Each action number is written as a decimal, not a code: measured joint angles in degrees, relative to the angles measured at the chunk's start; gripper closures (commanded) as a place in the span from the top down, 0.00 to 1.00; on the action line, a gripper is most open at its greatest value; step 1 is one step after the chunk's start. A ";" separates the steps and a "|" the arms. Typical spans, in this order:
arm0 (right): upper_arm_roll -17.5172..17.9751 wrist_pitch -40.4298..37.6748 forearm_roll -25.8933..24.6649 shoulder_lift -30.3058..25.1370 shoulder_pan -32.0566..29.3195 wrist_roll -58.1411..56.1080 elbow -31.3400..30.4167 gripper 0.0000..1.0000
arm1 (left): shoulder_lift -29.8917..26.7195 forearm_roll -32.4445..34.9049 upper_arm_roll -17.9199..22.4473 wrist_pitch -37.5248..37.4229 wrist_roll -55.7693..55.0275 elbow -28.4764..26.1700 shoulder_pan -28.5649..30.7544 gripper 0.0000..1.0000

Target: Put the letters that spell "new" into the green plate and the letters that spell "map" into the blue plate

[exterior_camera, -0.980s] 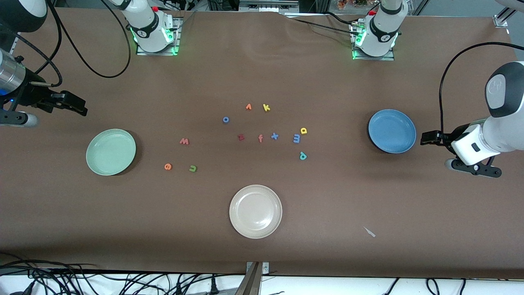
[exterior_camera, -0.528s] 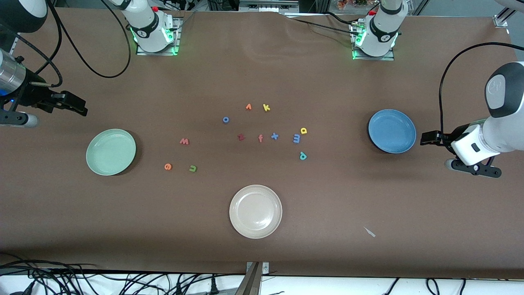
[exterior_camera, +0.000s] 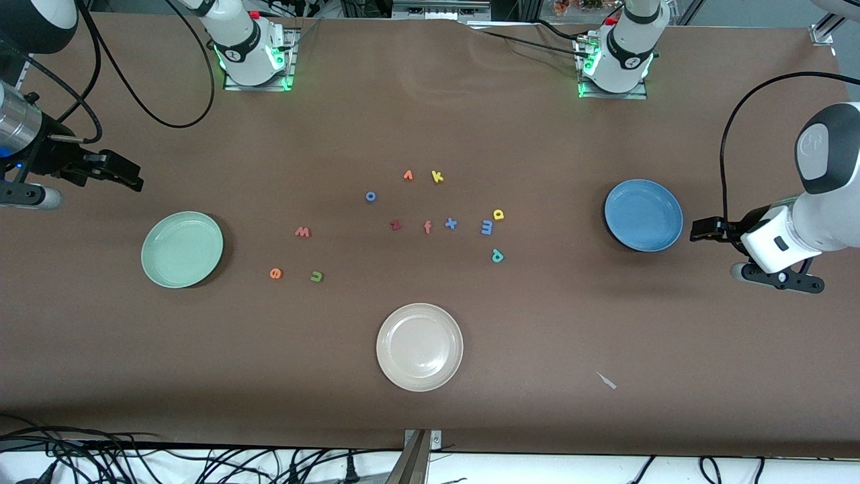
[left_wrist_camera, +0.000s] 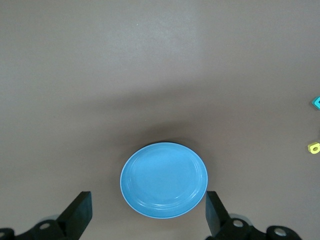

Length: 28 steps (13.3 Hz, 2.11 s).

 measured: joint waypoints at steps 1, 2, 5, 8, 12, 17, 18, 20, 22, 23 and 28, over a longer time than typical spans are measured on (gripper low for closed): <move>0.00 0.01 0.07 0.00 0.00 0.00 0.00 1.00 | 0.00 0.00 0.00 0.03 0.00 0.00 -0.14 1.00; 0.01 0.02 0.15 0.00 0.00 0.00 0.00 1.00 | 0.00 0.00 -0.01 0.08 0.00 0.00 -0.27 1.00; 0.03 0.03 0.61 0.18 0.02 0.00 0.00 1.00 | 0.00 0.00 -0.05 0.31 0.00 0.00 -0.42 1.00; 0.38 0.06 0.65 0.88 0.21 0.00 0.00 1.00 | 0.02 0.00 -0.05 0.42 -0.03 0.00 -0.44 0.99; 0.99 0.11 0.65 3.52 1.39 -0.23 -0.01 1.00 | 0.66 0.00 -0.09 0.98 -0.05 -0.01 -0.50 0.99; 1.04 1.22 0.65 6.35 3.09 -0.22 0.00 1.00 | 0.86 0.00 -0.32 1.09 -0.06 0.00 -0.70 0.99; 1.05 2.30 0.65 6.93 3.32 -0.22 -0.02 1.00 | 0.86 0.00 -0.44 1.08 -0.23 0.00 -0.78 0.99; 1.07 4.57 0.66 8.29 4.45 0.21 -0.12 1.00 | 0.85 -1.72 -0.91 0.85 -2.34 -0.18 -0.93 0.99; 1.10 9.07 0.66 9.88 5.71 1.95 -1.50 1.00 | 0.87 -3.36 -2.88 0.69 -9.14 -1.70 -1.02 0.99; 1.11 12.45 0.66 10.84 6.46 2.84 -3.02 1.00 | 0.95 -3.43 -4.64 0.70 -14.14 -3.00 -1.14 0.99; 1.15 31.41 0.65 16.34 9.78 8.56 -12.62 1.00 | 2.00 -3.53 -11.40 10.28 -39.26 -11.10 -4.60 1.00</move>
